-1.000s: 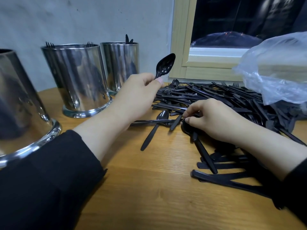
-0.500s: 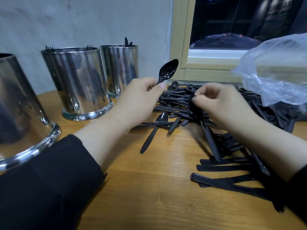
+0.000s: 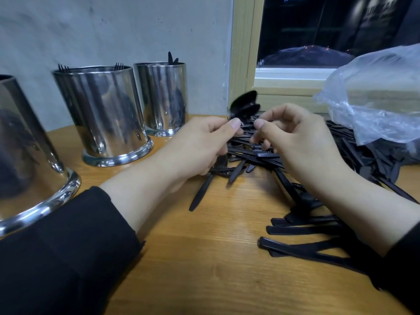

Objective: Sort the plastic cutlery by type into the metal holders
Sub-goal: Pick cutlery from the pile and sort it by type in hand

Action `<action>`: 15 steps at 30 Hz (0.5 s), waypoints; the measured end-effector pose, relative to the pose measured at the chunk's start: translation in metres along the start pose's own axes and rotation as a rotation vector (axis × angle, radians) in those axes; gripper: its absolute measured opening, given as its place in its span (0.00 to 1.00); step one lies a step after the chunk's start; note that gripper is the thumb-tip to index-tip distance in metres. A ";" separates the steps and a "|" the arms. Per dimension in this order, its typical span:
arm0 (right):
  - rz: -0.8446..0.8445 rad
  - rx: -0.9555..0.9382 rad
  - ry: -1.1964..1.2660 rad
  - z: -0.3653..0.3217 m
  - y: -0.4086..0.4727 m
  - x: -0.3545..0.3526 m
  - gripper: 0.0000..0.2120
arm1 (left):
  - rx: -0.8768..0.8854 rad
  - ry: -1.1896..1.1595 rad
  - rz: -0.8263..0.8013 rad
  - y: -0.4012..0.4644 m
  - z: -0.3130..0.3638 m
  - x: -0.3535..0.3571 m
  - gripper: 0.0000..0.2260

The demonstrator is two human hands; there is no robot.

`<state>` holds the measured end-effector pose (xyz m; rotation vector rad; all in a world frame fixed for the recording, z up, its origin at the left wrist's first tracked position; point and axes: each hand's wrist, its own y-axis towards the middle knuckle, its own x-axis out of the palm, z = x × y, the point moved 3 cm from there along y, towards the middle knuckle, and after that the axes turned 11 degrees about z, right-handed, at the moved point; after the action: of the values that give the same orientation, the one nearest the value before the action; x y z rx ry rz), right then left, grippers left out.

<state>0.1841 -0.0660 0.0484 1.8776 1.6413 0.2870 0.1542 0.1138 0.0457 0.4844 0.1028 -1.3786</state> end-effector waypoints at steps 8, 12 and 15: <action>-0.375 -0.054 -0.666 0.023 -0.011 0.016 0.17 | 0.132 0.549 0.227 0.023 -0.018 -0.022 0.15; -0.393 0.000 -0.683 0.026 -0.011 0.018 0.18 | 0.088 0.667 0.166 0.025 -0.028 -0.018 0.18; -0.410 0.017 -0.645 0.025 -0.013 0.019 0.15 | 0.080 0.734 0.118 0.025 -0.031 -0.015 0.19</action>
<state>0.1912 -0.0555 0.0168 1.3837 1.5051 -0.4602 0.1818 0.1421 0.0304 1.0303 0.6078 -1.0362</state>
